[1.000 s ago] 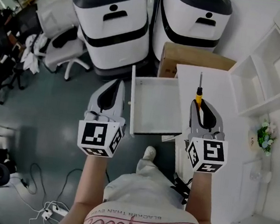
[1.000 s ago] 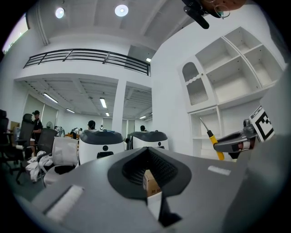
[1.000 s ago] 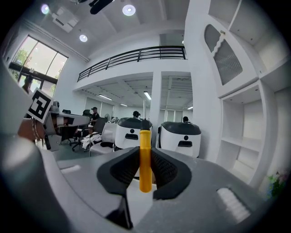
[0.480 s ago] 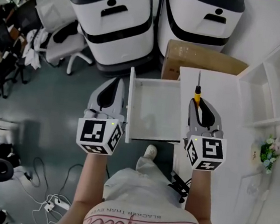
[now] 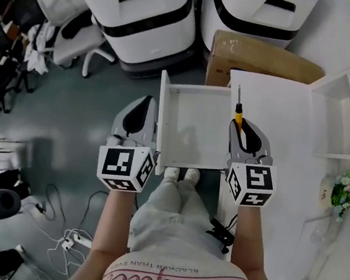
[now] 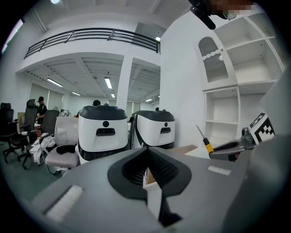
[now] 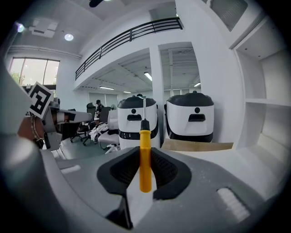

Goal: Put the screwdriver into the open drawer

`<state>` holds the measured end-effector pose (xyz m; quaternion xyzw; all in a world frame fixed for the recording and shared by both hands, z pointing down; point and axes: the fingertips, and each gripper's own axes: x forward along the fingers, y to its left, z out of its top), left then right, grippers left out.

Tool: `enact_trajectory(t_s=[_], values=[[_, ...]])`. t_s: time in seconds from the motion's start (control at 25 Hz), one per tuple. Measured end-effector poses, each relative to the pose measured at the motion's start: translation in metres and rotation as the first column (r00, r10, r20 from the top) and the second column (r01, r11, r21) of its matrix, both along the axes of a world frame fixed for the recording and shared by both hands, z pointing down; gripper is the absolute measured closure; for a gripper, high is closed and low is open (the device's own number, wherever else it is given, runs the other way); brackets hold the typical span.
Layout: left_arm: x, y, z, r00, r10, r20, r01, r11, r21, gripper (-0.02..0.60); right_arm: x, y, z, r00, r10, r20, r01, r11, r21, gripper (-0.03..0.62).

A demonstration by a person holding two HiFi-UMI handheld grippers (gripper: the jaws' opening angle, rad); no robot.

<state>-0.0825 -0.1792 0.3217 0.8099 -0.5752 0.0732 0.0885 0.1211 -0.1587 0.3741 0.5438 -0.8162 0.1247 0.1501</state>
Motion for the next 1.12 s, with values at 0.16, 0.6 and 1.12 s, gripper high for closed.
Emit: enact_trajectory(t_s=[0.16, 0.6, 1.12], values=[[-0.005, -0.007, 0.016, 1.0, 0.012, 0.006, -0.012, 0.999, -0.036, 0.563, -0.012, -0.004, 0.024, 1.0, -0.007, -0.003, 0.006, 0.998, -0.057, 0.514], [-0.021, -0.018, 0.044, 1.0, 0.03, -0.008, -0.031, 0.994, -0.105, 0.563, -0.059, -0.008, 0.072, 0.995, -0.101, -0.003, 0.099, 0.974, -0.202, 0.514], [-0.033, -0.015, 0.057, 0.999, 0.03, -0.023, -0.033, 0.99, -0.137, 0.561, -0.083, -0.009, 0.152, 0.99, -0.136, -0.03, 0.114, 0.914, -0.388, 0.514]])
